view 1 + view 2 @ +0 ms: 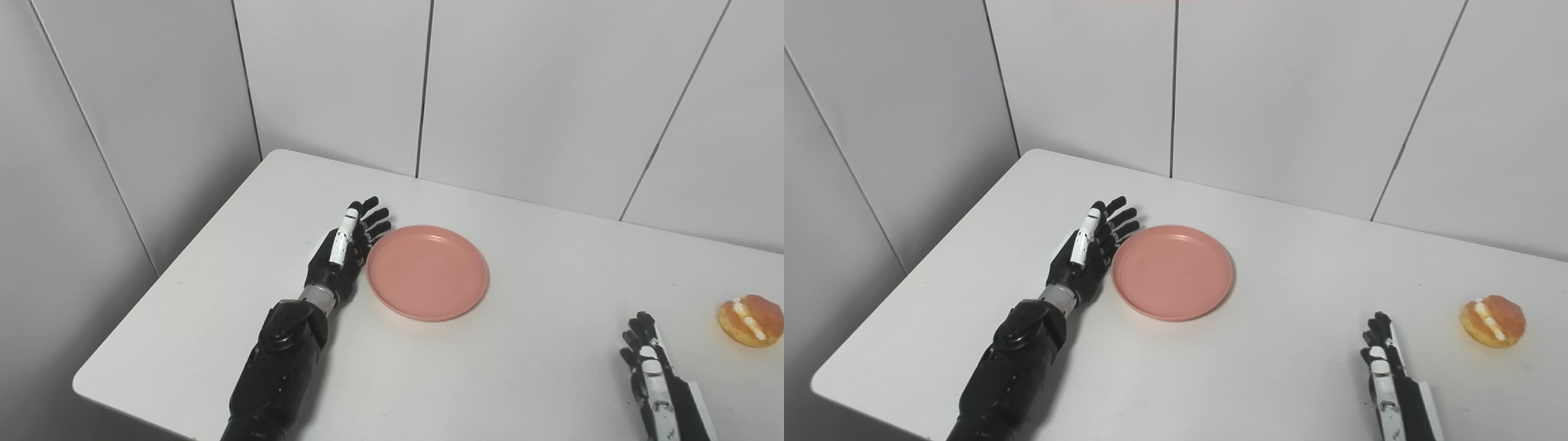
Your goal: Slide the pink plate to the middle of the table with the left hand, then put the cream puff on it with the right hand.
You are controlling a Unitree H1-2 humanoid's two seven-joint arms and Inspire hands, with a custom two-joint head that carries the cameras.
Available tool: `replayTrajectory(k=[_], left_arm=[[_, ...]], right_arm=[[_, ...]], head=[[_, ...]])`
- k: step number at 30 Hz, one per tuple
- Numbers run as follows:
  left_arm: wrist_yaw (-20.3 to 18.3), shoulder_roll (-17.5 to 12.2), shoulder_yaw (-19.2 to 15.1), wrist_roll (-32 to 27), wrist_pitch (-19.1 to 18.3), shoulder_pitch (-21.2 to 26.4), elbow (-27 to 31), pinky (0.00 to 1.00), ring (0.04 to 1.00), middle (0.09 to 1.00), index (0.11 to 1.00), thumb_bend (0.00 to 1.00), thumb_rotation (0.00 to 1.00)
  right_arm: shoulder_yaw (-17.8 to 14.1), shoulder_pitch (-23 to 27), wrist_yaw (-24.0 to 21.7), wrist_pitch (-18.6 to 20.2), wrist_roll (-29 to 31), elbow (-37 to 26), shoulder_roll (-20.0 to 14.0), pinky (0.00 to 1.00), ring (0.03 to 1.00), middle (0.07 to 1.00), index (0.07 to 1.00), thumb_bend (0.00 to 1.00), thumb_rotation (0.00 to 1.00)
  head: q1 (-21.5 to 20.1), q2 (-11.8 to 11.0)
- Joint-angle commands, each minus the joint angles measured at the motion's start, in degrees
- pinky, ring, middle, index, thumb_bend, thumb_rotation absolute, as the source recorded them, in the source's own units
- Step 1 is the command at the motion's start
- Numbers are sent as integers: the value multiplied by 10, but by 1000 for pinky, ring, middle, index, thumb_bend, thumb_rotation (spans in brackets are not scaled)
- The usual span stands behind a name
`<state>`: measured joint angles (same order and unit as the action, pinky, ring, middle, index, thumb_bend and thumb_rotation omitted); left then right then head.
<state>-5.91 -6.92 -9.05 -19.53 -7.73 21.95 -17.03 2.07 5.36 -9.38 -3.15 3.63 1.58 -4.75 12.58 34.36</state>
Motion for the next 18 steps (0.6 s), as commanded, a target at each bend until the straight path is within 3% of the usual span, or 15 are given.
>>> replayTrajectory(k=[1,18], left_arm=[[-5,9,7,1,-32,-20,0,869,878,883,884,422,1000],[5,58,77,34,-82,-80,117,911,915,918,907,419,1000]], right_arm=[[8,-17,2,2,0,7,10,1000,1000,1000,1000,259,1000],[9,-15,18,13,-10,-4,19,1000,991,1000,1000,297,1000]], head=[[-2,1],[-47,26]])
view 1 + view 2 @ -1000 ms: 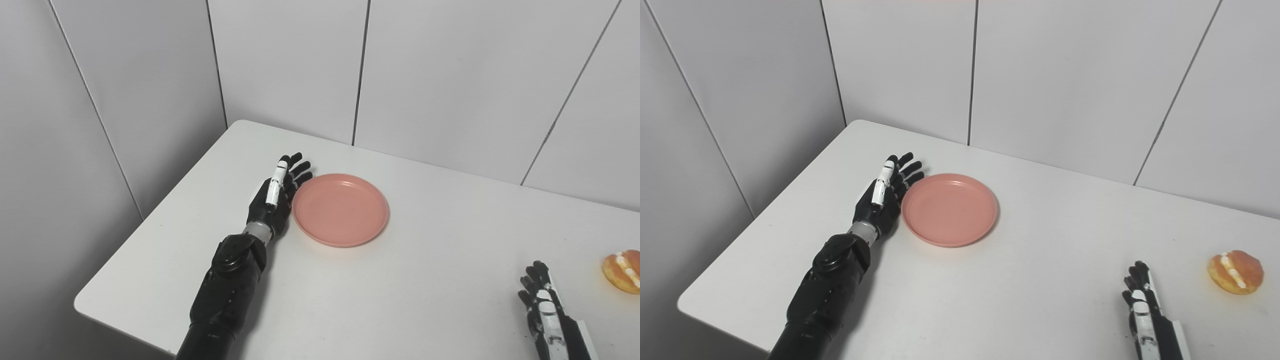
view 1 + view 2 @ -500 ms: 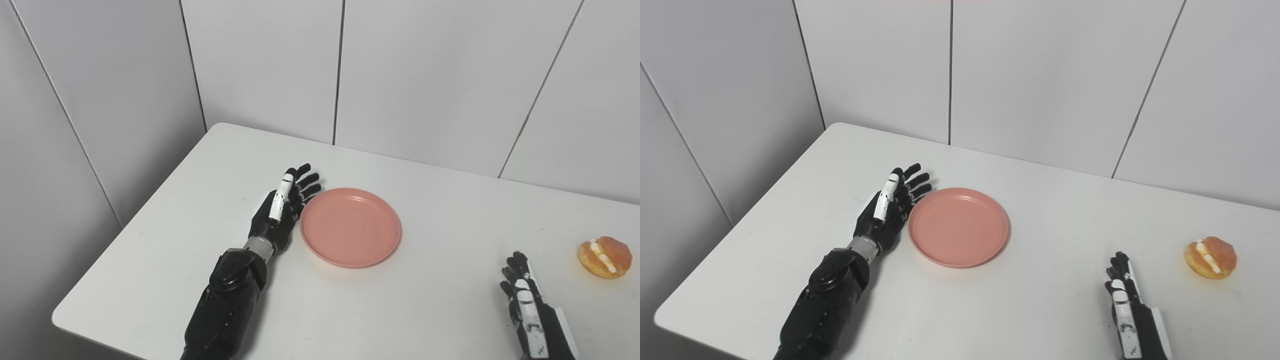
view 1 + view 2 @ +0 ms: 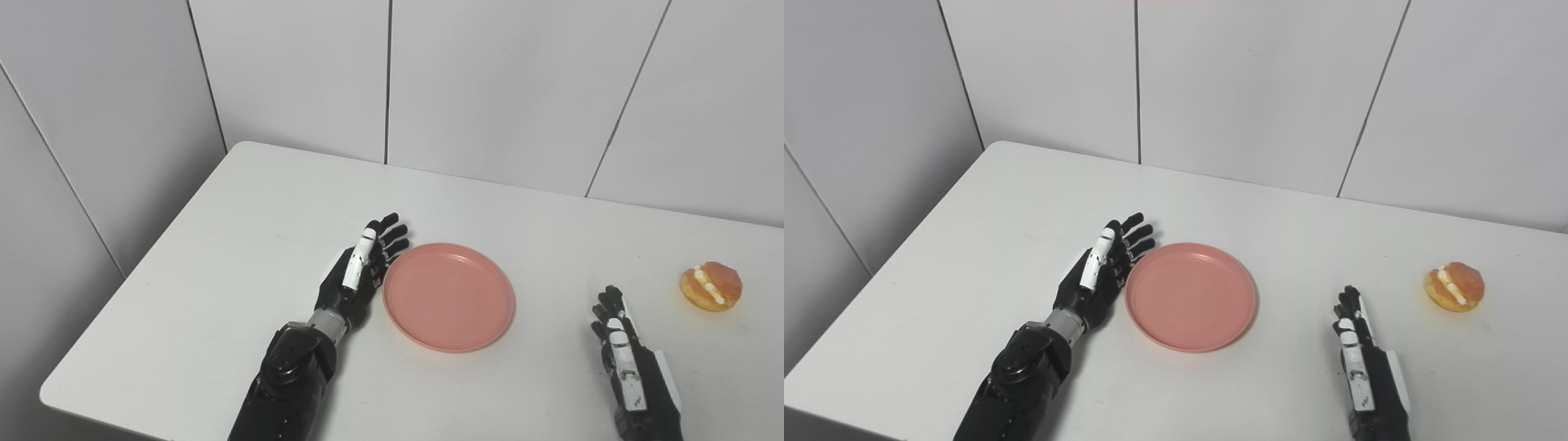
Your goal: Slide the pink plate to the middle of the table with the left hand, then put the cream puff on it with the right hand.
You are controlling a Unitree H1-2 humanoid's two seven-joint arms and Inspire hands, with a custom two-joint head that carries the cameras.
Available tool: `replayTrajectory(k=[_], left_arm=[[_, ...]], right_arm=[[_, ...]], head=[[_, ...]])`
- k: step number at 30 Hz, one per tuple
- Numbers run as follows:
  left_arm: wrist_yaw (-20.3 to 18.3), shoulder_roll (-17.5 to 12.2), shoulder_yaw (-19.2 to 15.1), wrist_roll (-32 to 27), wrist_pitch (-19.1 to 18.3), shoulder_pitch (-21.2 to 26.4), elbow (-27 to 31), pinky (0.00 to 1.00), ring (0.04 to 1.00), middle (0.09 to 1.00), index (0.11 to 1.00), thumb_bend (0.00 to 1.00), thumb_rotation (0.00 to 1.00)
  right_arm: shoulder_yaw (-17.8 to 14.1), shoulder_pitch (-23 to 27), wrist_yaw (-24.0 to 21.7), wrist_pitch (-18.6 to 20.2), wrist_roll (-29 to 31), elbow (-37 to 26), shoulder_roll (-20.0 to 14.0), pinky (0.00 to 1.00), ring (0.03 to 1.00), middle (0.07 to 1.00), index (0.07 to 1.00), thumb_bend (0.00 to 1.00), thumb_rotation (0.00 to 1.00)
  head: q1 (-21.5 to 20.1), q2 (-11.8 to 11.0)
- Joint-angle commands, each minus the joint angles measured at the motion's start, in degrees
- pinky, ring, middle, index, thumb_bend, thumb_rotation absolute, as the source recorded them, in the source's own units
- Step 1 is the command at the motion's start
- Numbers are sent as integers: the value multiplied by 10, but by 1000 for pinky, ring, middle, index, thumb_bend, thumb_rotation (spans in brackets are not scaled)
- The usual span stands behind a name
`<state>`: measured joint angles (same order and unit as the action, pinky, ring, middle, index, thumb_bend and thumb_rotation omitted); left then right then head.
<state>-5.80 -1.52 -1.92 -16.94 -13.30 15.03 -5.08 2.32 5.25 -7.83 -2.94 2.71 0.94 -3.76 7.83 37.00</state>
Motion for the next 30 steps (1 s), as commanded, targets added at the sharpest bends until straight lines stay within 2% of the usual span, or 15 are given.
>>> replayTrajectory(k=[1,5,13,21,30], left_arm=[[5,7,8,10,-29,-13,2,911,913,916,907,417,1000],[5,21,18,15,-44,-23,20,927,925,928,920,414,1000],[-13,25,48,26,-45,-46,36,948,944,949,940,420,1000],[-20,25,62,34,-37,-69,44,939,935,946,938,398,1000],[-26,19,72,48,-24,-83,49,945,945,954,945,406,1000]], right_arm=[[7,-13,4,12,-2,1,10,1000,990,1000,1000,296,1000],[9,-14,7,25,-6,-9,11,1000,990,1000,1000,292,1000],[13,-14,12,26,-9,-14,16,1000,993,1000,1000,280,1000],[20,-16,23,44,-18,-26,23,999,986,1000,1000,277,1000],[24,-19,29,43,-22,-31,24,999,983,1000,1000,289,1000]], head=[[-3,6],[-15,14],[-30,21],[-53,25],[-83,32]])
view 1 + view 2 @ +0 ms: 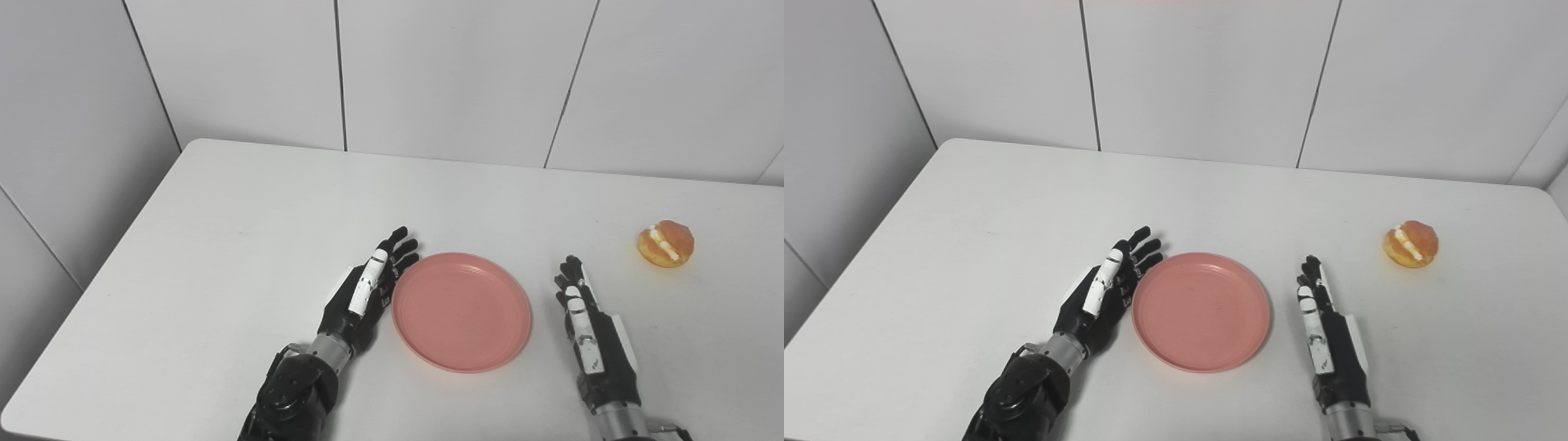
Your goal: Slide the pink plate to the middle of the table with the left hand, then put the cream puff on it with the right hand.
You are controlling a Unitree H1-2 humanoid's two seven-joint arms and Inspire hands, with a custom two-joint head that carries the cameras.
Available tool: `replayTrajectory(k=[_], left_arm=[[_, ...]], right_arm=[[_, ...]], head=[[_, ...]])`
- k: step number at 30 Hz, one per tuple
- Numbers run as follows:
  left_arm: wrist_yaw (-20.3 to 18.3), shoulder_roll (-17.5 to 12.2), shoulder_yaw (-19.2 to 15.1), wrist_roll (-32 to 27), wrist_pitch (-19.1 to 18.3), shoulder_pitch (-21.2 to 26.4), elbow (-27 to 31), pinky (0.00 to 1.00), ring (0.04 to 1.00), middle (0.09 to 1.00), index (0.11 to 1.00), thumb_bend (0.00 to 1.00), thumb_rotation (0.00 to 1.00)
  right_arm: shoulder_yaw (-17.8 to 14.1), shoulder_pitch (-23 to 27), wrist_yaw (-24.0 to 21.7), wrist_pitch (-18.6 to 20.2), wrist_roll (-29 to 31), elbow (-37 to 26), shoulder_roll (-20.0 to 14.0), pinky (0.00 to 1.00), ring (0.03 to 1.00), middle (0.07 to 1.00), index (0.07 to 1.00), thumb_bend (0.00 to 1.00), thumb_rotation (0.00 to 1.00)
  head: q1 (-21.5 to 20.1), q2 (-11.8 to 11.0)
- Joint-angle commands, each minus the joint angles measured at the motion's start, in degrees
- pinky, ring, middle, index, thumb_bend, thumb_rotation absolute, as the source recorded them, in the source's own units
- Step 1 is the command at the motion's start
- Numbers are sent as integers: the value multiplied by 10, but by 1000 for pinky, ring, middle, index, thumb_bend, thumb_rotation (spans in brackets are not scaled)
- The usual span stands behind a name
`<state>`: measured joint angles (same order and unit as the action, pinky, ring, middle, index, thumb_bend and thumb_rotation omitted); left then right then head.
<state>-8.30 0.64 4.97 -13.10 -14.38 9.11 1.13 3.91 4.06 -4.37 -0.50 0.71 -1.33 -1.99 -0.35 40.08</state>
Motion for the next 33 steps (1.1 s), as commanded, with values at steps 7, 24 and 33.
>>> replayTrajectory(k=[7,24,33], left_arm=[[7,3,0,13,-3,-29,-13,955,947,953,947,424,1000],[22,19,-24,33,69,-26,-65,924,927,932,934,407,1000],[23,19,-33,45,135,-37,-106,930,929,944,944,410,1000]], right_arm=[[4,-8,-1,18,1,-10,5,994,980,999,1000,290,1000],[-21,21,4,37,-29,-96,-29,989,964,977,984,363,1000],[-31,56,2,68,-69,-139,-79,914,944,954,963,523,1000]], head=[[-36,4],[-105,-35],[-143,-69]])
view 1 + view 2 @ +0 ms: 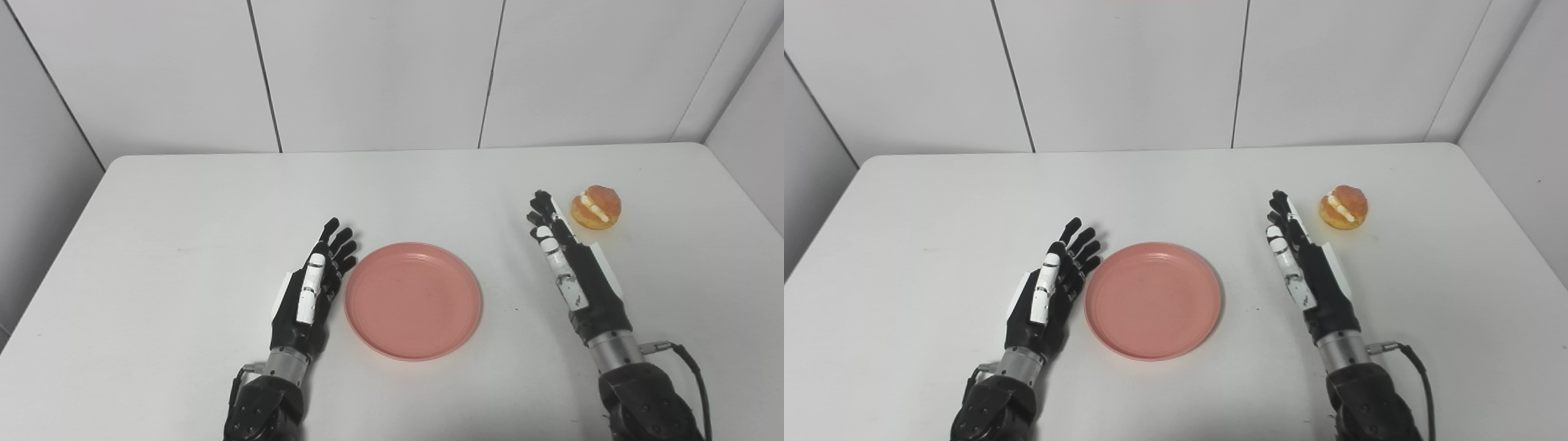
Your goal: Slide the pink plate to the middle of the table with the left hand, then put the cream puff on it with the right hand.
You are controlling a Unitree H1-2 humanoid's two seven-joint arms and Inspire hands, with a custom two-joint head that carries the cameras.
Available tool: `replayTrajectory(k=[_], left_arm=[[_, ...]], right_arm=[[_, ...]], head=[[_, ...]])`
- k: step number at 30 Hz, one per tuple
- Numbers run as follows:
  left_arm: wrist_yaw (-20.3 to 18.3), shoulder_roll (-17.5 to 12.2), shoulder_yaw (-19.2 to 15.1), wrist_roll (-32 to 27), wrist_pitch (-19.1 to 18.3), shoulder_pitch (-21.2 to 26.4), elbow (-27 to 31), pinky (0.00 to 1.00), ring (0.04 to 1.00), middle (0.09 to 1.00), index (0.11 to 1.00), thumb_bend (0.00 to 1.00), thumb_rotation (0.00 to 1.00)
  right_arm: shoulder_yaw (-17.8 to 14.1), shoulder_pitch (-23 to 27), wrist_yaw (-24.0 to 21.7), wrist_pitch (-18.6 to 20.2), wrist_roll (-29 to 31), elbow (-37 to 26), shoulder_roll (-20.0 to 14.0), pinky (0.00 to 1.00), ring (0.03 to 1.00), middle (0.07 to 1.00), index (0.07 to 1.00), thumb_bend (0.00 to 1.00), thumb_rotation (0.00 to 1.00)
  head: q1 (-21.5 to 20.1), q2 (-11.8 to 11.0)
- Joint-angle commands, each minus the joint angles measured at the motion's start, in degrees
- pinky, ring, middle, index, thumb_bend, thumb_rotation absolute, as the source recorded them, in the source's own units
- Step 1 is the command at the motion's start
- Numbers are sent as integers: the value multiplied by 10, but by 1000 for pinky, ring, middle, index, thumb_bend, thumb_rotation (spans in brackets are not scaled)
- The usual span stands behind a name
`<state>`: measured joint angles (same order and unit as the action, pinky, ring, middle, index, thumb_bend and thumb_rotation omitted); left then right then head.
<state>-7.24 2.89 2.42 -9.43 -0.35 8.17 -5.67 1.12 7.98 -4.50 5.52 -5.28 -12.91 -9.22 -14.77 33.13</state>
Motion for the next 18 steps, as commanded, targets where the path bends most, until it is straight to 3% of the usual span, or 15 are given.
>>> replayTrajectory(k=[1,8,12,18], left_arm=[[11,-4,-10,7,5,-29,-45,931,931,946,947,411,1000],[12,-7,-14,11,61,-35,-76,936,942,957,961,407,1000],[17,-8,-12,21,90,-40,-86,937,939,954,956,398,1000],[20,-10,-12,27,115,-47,-94,958,948,959,957,398,1000]], right_arm=[[-5,23,1,13,-13,-26,-13,906,940,952,958,536,1000],[-13,58,-19,48,-30,-37,-55,905,928,954,939,545,981],[-9,76,-19,75,-81,-49,-82,873,929,957,937,556,967],[-13,105,-10,70,-141,-40,-107,768,847,920,933,456,888]], head=[[-6,-5],[-28,-31],[-39,-36],[-52,-44]])
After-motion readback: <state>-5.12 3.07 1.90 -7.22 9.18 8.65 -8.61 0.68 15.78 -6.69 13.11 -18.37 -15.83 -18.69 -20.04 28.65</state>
